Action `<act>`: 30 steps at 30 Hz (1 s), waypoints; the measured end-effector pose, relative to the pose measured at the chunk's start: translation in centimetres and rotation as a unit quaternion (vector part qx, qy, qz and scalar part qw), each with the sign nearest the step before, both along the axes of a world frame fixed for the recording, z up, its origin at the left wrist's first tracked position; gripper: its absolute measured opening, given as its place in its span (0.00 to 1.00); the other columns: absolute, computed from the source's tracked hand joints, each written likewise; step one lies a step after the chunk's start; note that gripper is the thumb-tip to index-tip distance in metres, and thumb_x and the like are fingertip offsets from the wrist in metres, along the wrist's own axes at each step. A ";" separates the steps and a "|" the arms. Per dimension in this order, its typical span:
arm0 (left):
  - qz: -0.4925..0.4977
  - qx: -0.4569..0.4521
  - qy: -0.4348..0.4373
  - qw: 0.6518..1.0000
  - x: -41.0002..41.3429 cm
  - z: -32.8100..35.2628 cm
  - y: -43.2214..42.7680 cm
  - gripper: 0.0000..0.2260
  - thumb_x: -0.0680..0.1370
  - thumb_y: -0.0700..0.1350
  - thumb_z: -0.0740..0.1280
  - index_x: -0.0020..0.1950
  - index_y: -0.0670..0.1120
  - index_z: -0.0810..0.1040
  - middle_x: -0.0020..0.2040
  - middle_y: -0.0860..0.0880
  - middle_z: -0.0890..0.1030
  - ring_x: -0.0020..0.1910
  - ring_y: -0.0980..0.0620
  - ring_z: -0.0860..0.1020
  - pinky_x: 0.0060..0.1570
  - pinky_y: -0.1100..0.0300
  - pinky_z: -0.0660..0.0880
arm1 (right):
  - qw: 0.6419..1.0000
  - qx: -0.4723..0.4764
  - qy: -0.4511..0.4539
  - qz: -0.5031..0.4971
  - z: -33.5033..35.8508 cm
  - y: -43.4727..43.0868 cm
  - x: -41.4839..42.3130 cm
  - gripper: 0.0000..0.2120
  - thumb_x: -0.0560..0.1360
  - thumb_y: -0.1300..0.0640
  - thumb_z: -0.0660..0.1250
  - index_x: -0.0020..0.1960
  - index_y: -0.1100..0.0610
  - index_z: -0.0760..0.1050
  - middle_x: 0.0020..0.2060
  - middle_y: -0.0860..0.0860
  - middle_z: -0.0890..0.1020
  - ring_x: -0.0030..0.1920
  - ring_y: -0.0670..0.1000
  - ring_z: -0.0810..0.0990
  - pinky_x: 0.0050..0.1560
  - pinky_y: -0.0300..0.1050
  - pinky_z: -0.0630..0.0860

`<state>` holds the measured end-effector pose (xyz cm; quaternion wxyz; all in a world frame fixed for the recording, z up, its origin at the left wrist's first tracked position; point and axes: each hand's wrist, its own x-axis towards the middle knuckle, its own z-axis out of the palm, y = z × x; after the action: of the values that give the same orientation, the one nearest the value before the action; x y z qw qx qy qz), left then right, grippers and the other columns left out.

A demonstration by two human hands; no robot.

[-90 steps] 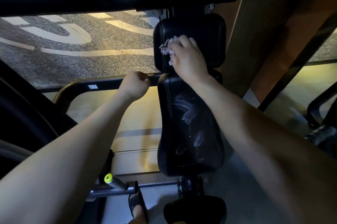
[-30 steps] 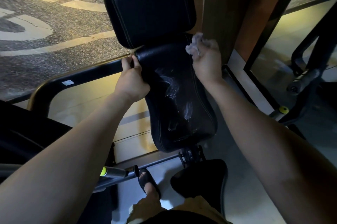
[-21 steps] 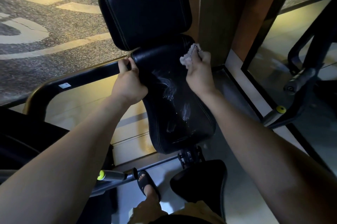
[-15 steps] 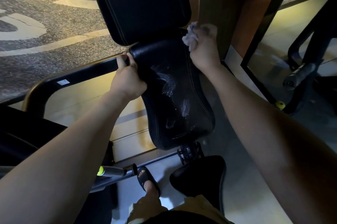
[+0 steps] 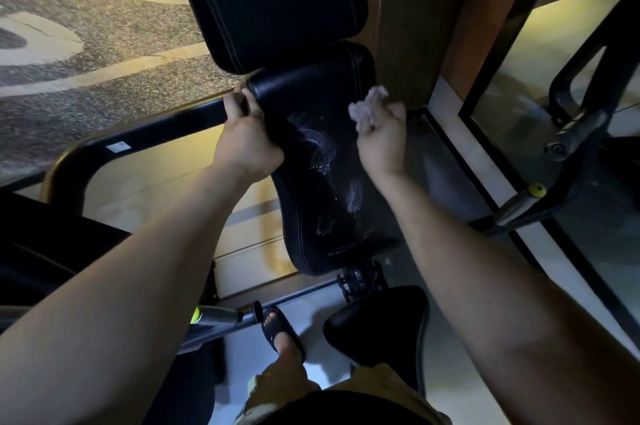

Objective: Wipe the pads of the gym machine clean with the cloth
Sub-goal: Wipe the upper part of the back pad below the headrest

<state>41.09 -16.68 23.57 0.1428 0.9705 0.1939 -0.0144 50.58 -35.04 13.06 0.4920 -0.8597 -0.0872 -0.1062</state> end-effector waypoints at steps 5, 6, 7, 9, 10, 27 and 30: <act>0.003 -0.017 -0.002 1.000 0.0 -0.1 0.2 0.45 0.73 0.43 0.68 0.81 0.38 0.42 0.79 0.40 0.44 0.68 0.36 0.72 0.65 0.57 0.67 | 1.000 0.001 -0.019 -0.001 1.1 0.3 -0.3 0.11 0.79 0.62 0.66 0.60 0.62 0.78 0.56 0.58 0.72 0.49 0.55 0.79 0.53 0.31 0.68; 0.000 -0.021 -0.005 1.000 -0.1 -0.1 0.3 0.45 0.73 0.43 0.68 0.81 0.38 0.42 0.79 0.41 0.43 0.69 0.36 0.71 0.65 0.58 0.67 | 0.998 0.007 -0.058 -0.003 2.4 0.9 0.4 0.12 0.79 0.61 0.67 0.62 0.61 0.78 0.56 0.60 0.73 0.48 0.52 0.77 0.53 0.33 0.70; -0.003 -0.027 -0.007 1.000 -0.1 -0.1 0.4 0.45 0.73 0.43 0.67 0.81 0.39 0.42 0.79 0.42 0.43 0.70 0.37 0.70 0.65 0.58 0.67 | 0.995 0.006 -0.096 -0.007 3.6 1.4 1.3 0.14 0.79 0.60 0.68 0.64 0.61 0.78 0.55 0.61 0.74 0.48 0.51 0.76 0.53 0.35 0.72; -0.003 -0.039 -0.009 0.999 -0.3 -0.3 0.7 0.44 0.74 0.43 0.67 0.81 0.39 0.42 0.79 0.43 0.42 0.73 0.40 0.67 0.65 0.60 0.65 | 0.989 -0.016 -0.150 -0.012 4.9 2.0 2.5 0.16 0.78 0.59 0.68 0.65 0.61 0.76 0.54 0.60 0.74 0.48 0.52 0.77 0.53 0.40 0.76; -0.004 -0.044 -0.009 0.999 -0.3 -0.4 0.7 0.44 0.74 0.43 0.66 0.81 0.39 0.42 0.79 0.43 0.42 0.74 0.41 0.66 0.65 0.61 0.65 | 0.986 -0.032 -0.162 -0.002 4.7 1.9 2.3 0.17 0.78 0.60 0.67 0.66 0.61 0.76 0.54 0.60 0.73 0.48 0.52 0.76 0.53 0.41 0.76; -0.011 -0.062 -0.030 0.998 -0.8 -1.0 1.5 0.43 0.75 0.43 0.65 0.82 0.42 0.41 0.80 0.48 0.42 0.77 0.44 0.62 0.62 0.65 0.61 | 0.948 -0.124 -0.266 0.122 0.9 0.8 -0.6 0.13 0.83 0.62 0.57 0.55 0.66 0.79 0.51 0.59 0.77 0.51 0.54 0.78 0.58 0.36 0.74; -0.016 -0.063 -0.034 0.997 -0.8 -1.1 1.6 0.43 0.75 0.43 0.65 0.82 0.43 0.40 0.80 0.48 0.42 0.77 0.43 0.62 0.60 0.65 0.62 | 0.943 -0.190 -0.244 0.124 -1.2 -0.3 -1.3 0.05 0.79 0.67 0.63 0.50 0.64 0.78 0.48 0.60 0.76 0.47 0.60 0.77 0.47 0.52 0.80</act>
<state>40.33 -15.09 22.44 0.2096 0.9625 0.1724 0.0043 49.33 -35.30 11.91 0.2926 -0.8672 -0.3290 -0.2326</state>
